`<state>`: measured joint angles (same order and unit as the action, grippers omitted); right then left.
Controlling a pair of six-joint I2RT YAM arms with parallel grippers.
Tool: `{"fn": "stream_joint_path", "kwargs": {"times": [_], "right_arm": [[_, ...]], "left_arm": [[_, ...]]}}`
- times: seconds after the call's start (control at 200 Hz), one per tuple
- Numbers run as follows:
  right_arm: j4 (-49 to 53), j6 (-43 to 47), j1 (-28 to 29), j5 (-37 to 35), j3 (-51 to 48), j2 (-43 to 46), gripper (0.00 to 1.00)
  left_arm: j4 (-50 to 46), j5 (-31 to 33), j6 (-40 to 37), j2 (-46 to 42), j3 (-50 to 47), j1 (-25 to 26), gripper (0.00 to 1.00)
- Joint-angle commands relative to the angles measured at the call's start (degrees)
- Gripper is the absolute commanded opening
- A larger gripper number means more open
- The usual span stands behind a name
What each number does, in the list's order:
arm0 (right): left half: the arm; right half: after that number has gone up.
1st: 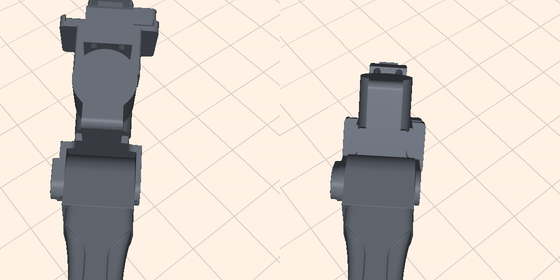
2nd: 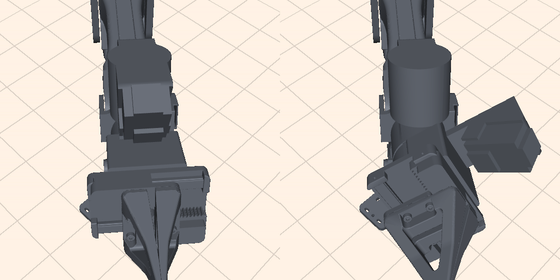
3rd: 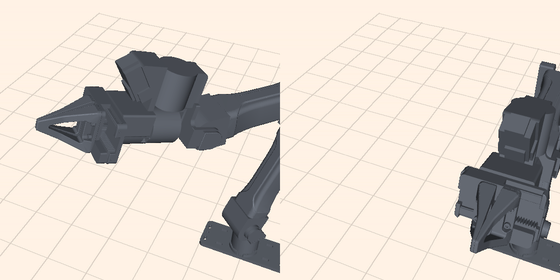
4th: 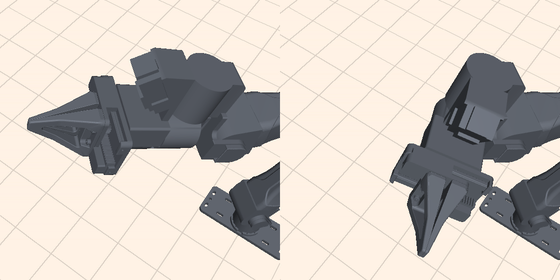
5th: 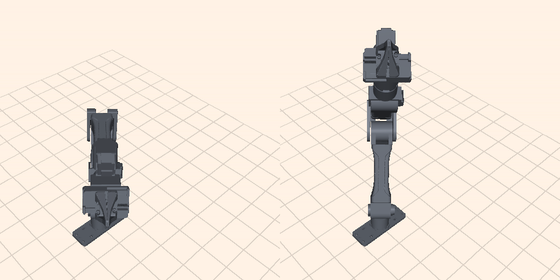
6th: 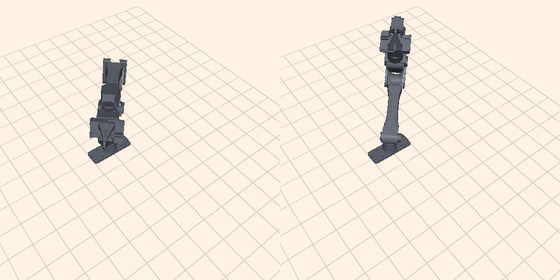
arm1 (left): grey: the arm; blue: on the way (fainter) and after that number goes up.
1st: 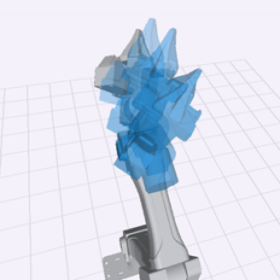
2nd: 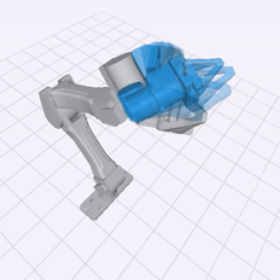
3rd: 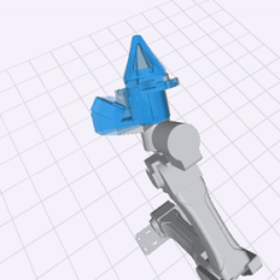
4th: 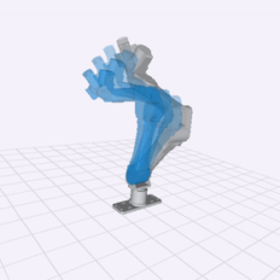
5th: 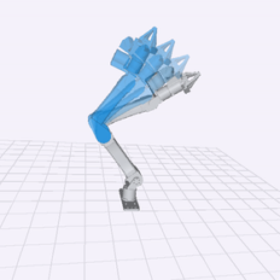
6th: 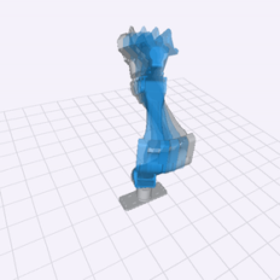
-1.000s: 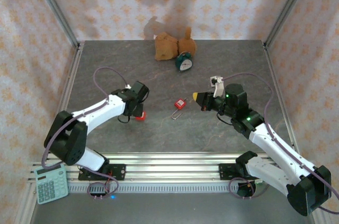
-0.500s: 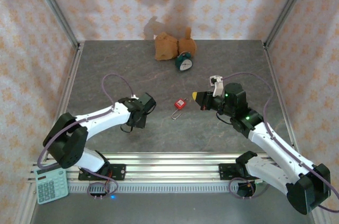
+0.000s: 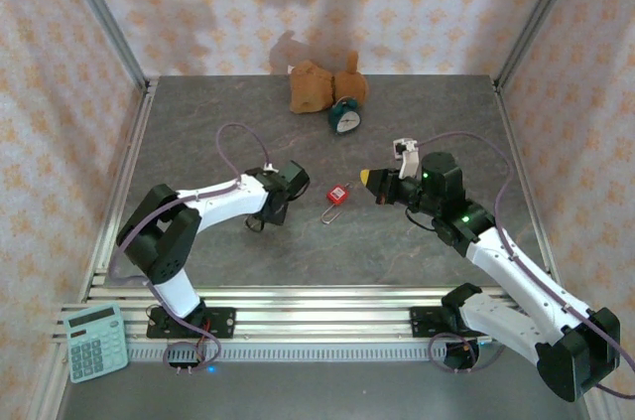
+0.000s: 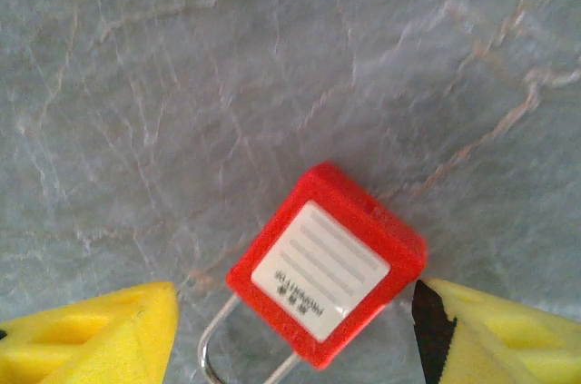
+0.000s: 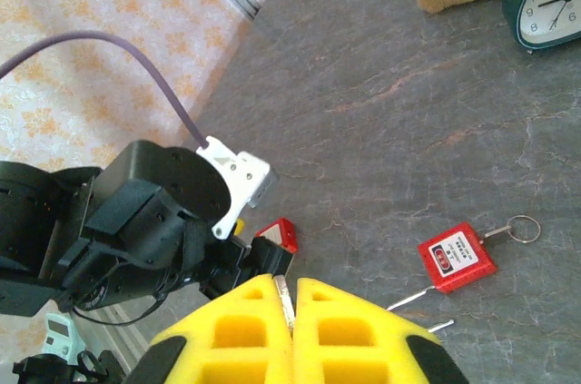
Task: Unlock with the key
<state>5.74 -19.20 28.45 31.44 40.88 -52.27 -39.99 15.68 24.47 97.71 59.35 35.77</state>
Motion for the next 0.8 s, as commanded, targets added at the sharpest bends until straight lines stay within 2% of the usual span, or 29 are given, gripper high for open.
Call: {"fn": "stream_joint_path", "kwargs": {"times": [0.0,0.25,0.506,0.646,0.796], "right_arm": [[0.23,1.18,0.05,-0.31,2.01,1.02,0.03],[0.66,1.44,0.07,-0.43,1.97,1.38,0.03],[-0.51,0.93,0.03,-0.28,1.13,1.13,0.03],[-1.32,0.70,0.03,0.11,0.88,0.71,0.03],[-1.88,0.61,0.05,0.39,0.95,0.40,0.03]], "left_arm": [[0.61,3.06,-2.14,2.20,2.43,-2.02,0.71],[-0.55,2.18,-3.46,-0.17,2.81,-4.48,0.72],[0.09,-7.16,-1.25,-5.00,-2.83,-5.15,0.72],[-1.61,-11.70,-3.03,-6.44,-3.39,-5.14,0.72],[-5.87,-12.18,-5.66,-4.72,-0.14,-5.54,0.71]]}}
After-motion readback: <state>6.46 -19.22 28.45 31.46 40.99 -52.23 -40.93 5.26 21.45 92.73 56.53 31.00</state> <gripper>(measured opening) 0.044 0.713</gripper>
